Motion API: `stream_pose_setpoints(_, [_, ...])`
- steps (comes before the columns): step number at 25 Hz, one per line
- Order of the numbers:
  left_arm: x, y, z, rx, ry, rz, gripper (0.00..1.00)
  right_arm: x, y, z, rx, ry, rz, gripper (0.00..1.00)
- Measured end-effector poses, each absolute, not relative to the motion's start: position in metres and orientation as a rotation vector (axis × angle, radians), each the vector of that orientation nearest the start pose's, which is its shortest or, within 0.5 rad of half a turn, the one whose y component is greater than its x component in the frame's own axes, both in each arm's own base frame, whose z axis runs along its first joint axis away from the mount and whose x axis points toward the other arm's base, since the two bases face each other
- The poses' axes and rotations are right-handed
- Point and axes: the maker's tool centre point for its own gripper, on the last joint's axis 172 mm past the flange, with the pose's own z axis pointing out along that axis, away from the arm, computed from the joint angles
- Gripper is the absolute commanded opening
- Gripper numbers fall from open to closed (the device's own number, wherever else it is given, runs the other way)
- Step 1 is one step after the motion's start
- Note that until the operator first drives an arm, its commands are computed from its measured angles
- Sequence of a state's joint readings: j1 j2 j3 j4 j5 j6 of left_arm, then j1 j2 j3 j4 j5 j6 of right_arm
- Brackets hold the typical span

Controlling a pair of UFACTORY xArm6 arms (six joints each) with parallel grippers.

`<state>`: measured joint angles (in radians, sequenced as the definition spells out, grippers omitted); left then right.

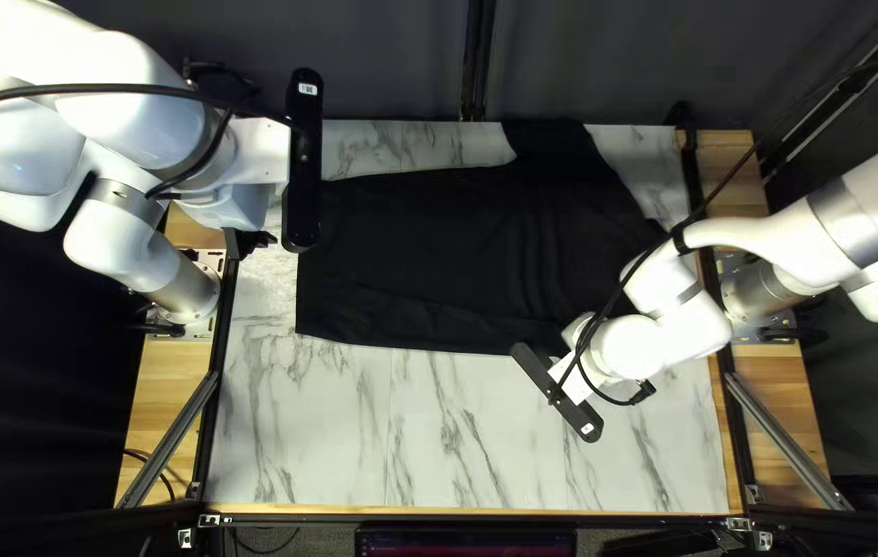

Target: Fold t-shirt

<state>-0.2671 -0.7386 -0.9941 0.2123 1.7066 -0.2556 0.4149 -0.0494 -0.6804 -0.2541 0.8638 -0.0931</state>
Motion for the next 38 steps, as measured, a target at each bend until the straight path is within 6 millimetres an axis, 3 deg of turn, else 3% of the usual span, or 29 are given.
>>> stream_pose_setpoints(10, [0.262, -0.011, 0.384, -2.943, -0.029, -0.117, 1.0, 0.351, 0.092, 0.09, -3.223, -0.897, 0.094, 0.0])
stream_pose_setpoints(16, [0.262, -0.011, 0.384, -2.943, -0.029, -0.117, 1.0, 0.357, 0.086, 0.101, -3.26, -0.833, 0.063, 0.0])
stream_pose_setpoints(20, [0.262, -0.011, 0.384, -2.943, -0.029, -0.117, 1.0, 0.363, 0.082, 0.097, -3.271, -0.816, 0.059, 0.0])
stream_pose_setpoints(21, [0.262, -0.011, 0.384, -2.943, -0.029, -0.117, 1.0, 0.365, 0.081, 0.095, -3.271, -0.816, 0.059, 0.07])
stream_pose_setpoints(22, [0.262, -0.011, 0.384, -2.943, -0.029, -0.117, 1.0, 0.366, 0.082, 0.092, -3.27, -0.818, 0.061, 0.54])
stream_pose_setpoints(23, [0.262, -0.011, 0.384, -2.943, -0.029, -0.117, 1.0, 0.367, 0.083, 0.088, -3.267, -0.821, 0.063, 0.74])
stream_pose_setpoints(24, [0.262, -0.011, 0.384, -2.943, -0.029, -0.117, 1.0, 0.369, 0.085, 0.085, -3.263, -0.827, 0.066, 1.0])
stream_pose_setpoints(30, [0.262, -0.011, 0.384, -2.943, -0.029, -0.117, 1.0, 0.366, 0.096, 0.074, -3.234, -0.849, 0.085, 1.0])
stream_pose_setpoints(38, [0.262, -0.011, 0.384, -2.943, -0.029, -0.117, 1.0, 0.337, 0.11, 0.079, -3.226, -0.843, 0.128, 1.0])
